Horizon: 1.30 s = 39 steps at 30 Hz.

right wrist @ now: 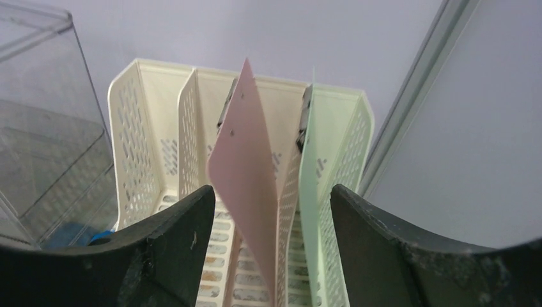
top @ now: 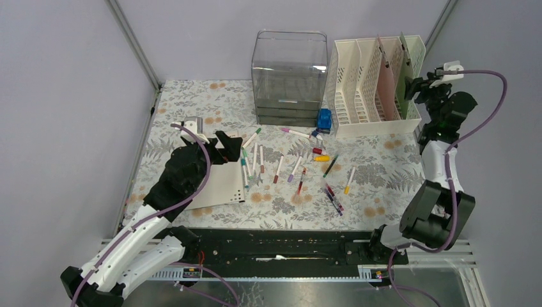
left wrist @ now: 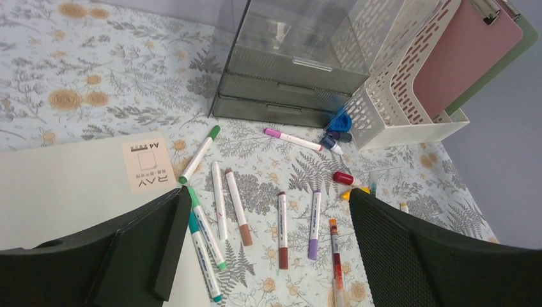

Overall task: Organize the desk
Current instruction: Place the folder in the storage box.

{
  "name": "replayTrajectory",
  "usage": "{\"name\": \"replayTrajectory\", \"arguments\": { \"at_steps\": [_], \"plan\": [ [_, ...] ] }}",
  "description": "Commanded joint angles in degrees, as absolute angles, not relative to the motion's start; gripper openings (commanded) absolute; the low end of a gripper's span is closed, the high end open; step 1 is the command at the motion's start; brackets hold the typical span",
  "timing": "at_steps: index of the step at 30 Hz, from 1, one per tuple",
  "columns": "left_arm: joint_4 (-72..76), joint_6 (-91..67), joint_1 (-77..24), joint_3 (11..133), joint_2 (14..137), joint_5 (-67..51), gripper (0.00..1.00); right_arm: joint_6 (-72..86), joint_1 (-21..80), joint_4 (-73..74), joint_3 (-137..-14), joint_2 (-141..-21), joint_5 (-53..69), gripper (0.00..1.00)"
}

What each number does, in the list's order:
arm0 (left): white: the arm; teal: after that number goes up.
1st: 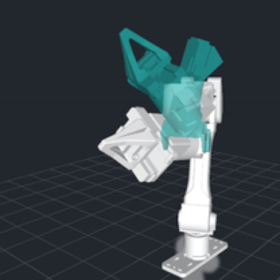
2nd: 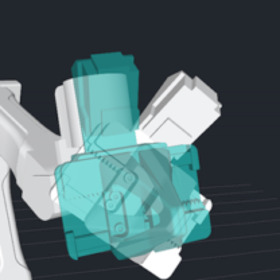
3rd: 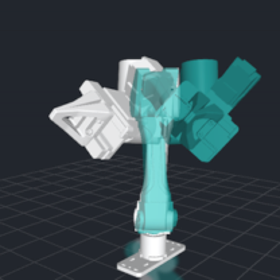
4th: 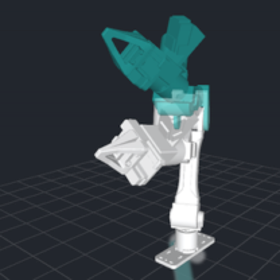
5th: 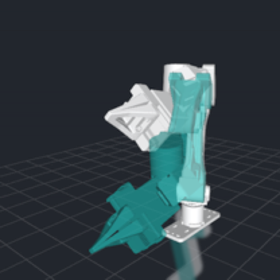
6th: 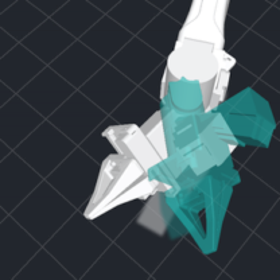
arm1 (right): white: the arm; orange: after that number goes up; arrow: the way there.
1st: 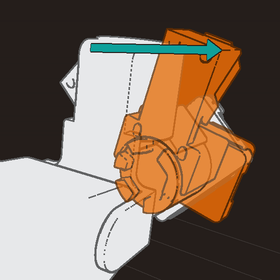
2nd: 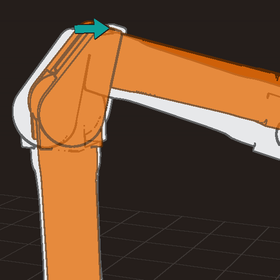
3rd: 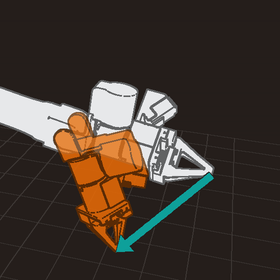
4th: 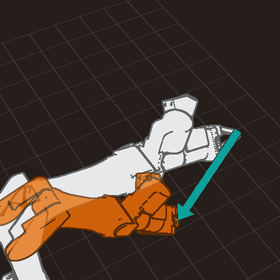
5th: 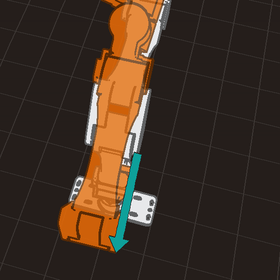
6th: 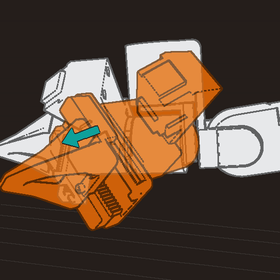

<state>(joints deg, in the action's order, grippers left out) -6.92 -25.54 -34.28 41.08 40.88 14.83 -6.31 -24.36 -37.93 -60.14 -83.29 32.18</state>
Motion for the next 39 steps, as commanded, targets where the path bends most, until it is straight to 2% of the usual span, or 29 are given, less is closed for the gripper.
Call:
{"name": "replayTrajectory", "arguments": {
  "at_steps": [1, 9, 10, 11, 12, 30, 39],
  "plan": [
    [-8.3, -29.2, -33.4, 40.4, 40.1, 12.9, 0.99, -7.6, -26.2, -38.8, -63.3, -76.4, 32.4, 0.74],
    [-11.1, -39.3, -31.7, 37.4, 40.3, 10.5, 0.99, -7.6, -26.5, -38.8, -69.5, -70.9, 32.4, 0.74],
    [-11.5, -41.0, -31.5, 36.8, 40.2, 10.2, 0.99, -13.5, -26.5, -37.0, -70.3, -70.6, 40.4, 0.78],
    [-12.1, -42.2, -31.3, 36.4, 40.1, 10.0, 0.99, -18.6, -26.5, 12.8, -70.3, -70.3, 48.5, 0.97],
    [-12.5, -43.3, -31.0, 35.9, 39.9, 10.0, 0.99, -19.3, -26.5, 20.6, -70.1, -69.9, 50.2, 0.99],
    [-18.6, -50.4, -27.1, 31.9, 42.5, 6.4, 0.97, -19.6, -22.7, 21.6, -60.4, -63.4, 50.8, 0.99],
    [-25.1, -49.7, -27.8, 38.4, 57.8, 0.9, 0.98, -19.6, -13.8, 21.6, -57.1, -64.2, 50.8, 0.99]
  ]
}}
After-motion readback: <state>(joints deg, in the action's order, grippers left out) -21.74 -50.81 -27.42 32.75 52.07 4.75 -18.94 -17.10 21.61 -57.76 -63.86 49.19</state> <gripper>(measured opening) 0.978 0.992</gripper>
